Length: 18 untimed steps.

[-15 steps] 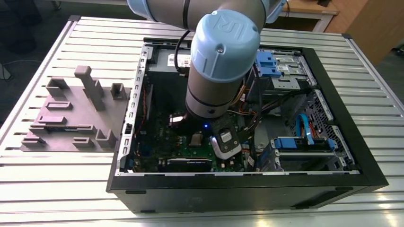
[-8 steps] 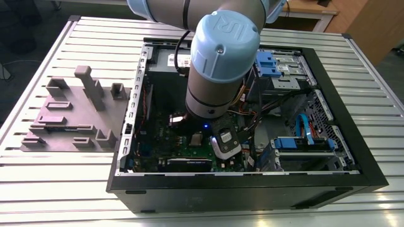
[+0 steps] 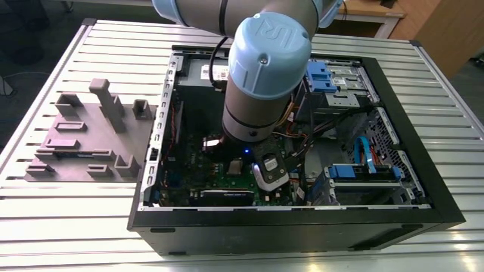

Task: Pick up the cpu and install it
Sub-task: 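Place the cpu into insertion slot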

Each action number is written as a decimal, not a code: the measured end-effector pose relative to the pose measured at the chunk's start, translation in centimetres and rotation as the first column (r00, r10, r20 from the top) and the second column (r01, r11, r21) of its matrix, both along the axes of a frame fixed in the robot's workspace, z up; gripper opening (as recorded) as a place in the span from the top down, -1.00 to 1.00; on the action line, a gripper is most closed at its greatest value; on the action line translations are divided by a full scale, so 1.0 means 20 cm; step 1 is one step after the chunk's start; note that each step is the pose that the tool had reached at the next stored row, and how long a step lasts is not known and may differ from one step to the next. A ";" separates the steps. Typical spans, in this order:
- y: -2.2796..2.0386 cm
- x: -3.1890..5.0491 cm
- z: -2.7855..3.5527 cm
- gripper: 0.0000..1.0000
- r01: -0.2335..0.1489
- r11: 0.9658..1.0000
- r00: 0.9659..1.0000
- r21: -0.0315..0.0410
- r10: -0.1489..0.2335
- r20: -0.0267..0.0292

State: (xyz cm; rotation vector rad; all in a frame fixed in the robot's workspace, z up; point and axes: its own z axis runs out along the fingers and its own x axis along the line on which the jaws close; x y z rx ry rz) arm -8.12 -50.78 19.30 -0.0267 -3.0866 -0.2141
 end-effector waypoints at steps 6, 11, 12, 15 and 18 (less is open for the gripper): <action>0.004 0.000 0.000 0.29 0.005 1.000 1.000 0.000 -0.005 0.000; 0.003 0.000 0.000 0.29 0.006 1.000 1.000 0.000 -0.006 0.000; 0.003 0.000 -0.001 0.29 0.006 1.000 1.000 0.000 -0.006 0.000; 0.002 0.000 -0.003 0.29 0.003 1.000 1.000 0.000 -0.003 0.000; 0.001 0.000 -0.005 0.29 -0.001 1.000 1.000 0.000 0.001 0.000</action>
